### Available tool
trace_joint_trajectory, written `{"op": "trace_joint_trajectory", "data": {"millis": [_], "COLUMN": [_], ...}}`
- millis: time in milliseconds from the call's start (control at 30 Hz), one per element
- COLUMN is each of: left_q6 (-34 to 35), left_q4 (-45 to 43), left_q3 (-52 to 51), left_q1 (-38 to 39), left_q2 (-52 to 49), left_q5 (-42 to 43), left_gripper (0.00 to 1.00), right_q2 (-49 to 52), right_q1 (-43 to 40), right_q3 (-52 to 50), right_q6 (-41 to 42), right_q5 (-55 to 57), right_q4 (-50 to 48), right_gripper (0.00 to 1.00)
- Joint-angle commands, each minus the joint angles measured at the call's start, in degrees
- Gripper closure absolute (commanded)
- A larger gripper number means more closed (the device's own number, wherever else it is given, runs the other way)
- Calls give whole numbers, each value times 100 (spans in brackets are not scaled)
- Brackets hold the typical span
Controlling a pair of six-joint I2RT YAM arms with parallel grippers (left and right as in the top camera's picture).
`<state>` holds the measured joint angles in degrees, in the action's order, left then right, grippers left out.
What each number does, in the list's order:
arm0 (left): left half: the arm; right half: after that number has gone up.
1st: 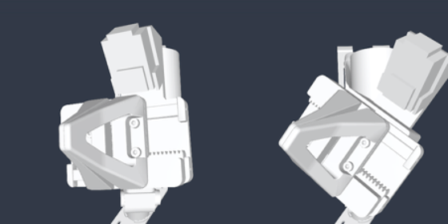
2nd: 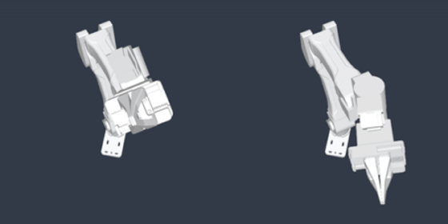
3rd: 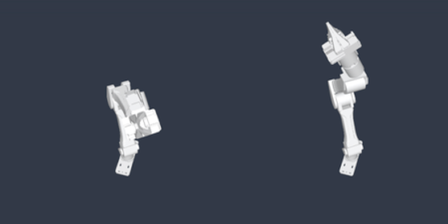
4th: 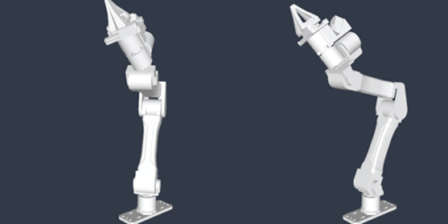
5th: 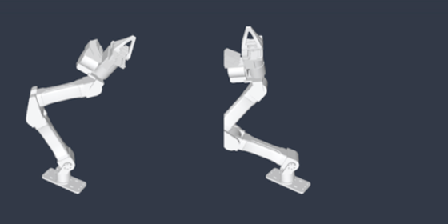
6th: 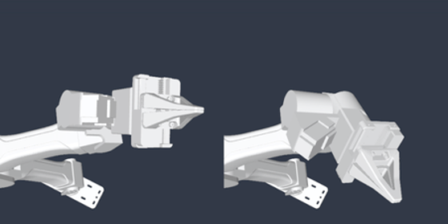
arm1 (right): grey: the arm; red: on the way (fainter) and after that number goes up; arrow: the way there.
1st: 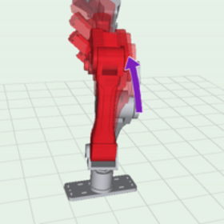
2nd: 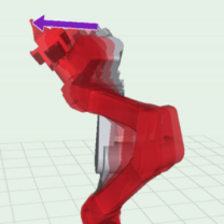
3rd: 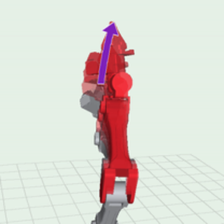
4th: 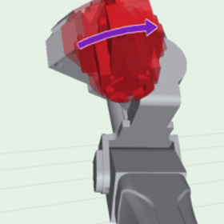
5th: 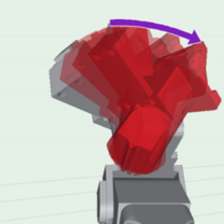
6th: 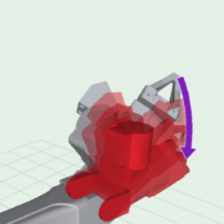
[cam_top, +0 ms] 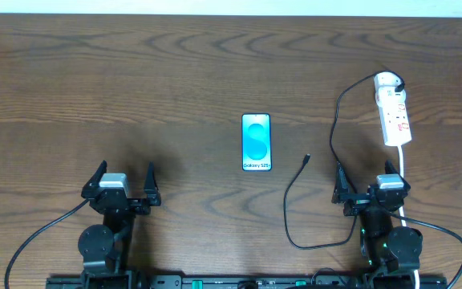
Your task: Plug charger to phone and switch on socket
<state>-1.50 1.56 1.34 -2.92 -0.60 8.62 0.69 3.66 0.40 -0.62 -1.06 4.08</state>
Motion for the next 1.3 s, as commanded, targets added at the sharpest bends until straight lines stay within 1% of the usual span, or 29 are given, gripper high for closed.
{"op": "trace_joint_trajectory", "data": {"millis": [0, 733, 833, 867, 900, 1000, 1100, 1200, 1267], "left_q6": [-11, -11, 343, 566, 640, 682, 743, 1220, 1325], "left_q4": [181, 179, 125, 90, 35, -249, -1073, -1856, -2103], "left_q3": [-111, -111, -109, -109, -109, -109, -109, -48, 149], "left_q1": [-24, -24, -17, -17, -17, -17, -17, -17, -17], "left_q2": [37, 37, 37, 37, 37, 37, 37, 37, 37], "left_q5": [-33, -31, 470, 793, 1110, 1209, 1440, 1453, 1453], "left_gripper": [2, 2, 2, 2, 2, 2, 2, 2, 2], "right_q2": [-35, -35, -35, -35, -35, -35, -35, -35, -35], "right_q1": [4, 4, 4, 4, 4, 4, 4, 4, 4], "right_q3": [-9, -9, -9, -9, -9, -9, -9, -9, -9], "right_q6": [57, 57, 57, 57, 57, 57, 57, 57, 57], "right_q5": [48, 48, 48, 48, 48, 48, 48, 48, 48], "right_q4": [28, 28, 28, 28, 28, 28, 28, 28, 28], "right_gripper": [1, 1, 1, 1, 1, 1, 1, 1, 1]}}
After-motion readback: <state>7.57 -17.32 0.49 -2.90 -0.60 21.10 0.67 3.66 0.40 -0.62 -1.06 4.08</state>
